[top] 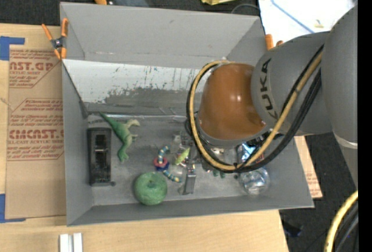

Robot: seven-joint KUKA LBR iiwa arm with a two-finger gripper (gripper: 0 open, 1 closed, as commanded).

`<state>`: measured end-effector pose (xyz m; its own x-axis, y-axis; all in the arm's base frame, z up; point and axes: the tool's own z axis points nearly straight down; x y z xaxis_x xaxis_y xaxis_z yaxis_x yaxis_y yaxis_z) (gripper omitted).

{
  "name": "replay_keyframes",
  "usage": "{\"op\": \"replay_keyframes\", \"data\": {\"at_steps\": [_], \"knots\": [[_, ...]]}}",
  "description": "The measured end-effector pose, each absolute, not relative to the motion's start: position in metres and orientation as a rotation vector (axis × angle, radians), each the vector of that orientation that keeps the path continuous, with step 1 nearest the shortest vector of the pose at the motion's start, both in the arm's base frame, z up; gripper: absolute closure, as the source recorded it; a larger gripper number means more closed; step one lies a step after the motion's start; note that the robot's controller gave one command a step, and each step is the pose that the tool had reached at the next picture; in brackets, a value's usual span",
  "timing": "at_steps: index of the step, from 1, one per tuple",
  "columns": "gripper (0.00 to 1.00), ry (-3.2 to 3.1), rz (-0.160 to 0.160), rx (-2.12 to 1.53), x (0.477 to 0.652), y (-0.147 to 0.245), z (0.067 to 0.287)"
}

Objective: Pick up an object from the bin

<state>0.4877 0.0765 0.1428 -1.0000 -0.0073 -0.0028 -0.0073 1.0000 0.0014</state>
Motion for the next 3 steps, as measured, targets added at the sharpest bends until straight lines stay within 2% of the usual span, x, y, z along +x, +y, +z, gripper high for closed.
{"op": "replay_keyframes", "data": {"at_steps": [1,2,3], "knots": [[0.0,3.133,0.006,0.13,0.5,0.094,0.084],[0.0,3.128,0.006,0.138,0.498,0.096,0.068],[0.0,3.127,0.009,0.195,0.499,0.095,0.071]]}}
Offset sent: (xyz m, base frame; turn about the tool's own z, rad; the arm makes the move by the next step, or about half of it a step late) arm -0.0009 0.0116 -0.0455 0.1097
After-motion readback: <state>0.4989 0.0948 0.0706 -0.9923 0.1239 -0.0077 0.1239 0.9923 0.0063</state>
